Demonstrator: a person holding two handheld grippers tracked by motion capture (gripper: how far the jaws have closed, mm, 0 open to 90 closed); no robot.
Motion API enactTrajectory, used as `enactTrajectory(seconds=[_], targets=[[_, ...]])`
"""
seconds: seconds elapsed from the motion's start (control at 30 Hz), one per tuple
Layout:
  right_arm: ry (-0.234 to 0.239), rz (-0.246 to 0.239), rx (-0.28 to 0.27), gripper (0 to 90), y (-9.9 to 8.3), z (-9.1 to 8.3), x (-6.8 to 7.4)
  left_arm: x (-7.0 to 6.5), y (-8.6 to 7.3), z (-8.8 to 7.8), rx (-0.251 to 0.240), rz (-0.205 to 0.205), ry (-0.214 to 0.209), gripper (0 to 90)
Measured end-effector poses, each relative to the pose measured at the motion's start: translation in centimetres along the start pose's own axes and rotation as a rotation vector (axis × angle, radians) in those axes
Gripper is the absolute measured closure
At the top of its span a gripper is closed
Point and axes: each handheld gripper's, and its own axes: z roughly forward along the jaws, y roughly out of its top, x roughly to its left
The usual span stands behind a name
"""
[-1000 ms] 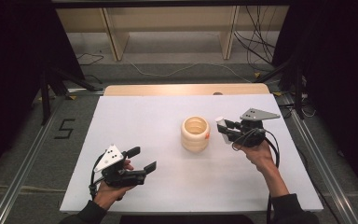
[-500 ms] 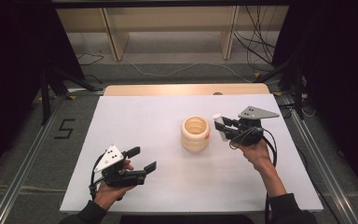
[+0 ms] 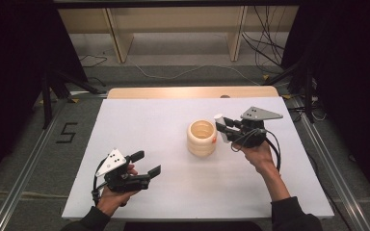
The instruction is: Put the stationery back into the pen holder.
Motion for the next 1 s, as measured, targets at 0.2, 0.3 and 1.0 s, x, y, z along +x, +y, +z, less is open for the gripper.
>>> enactTrajectory(seconds=[0.2, 0.3, 1.0], targets=[[0.002, 0.007, -0.011, 67.5, 0.4, 0.8, 0.1, 0.1, 0.0, -0.1, -0.004, -0.004, 0.001, 15.5], [0.004, 0.007, -0.011, 67.5, 0.5, 1.0, 0.2, 0.1, 0.0, -0.1, -0.002, -0.002, -0.001, 15.5], [0.007, 0.024, -0.023, 67.5, 1.3, 3.0, 0.6, 0.1, 0.0, -0.1, -0.007, -0.003, 0.003, 15.5]])
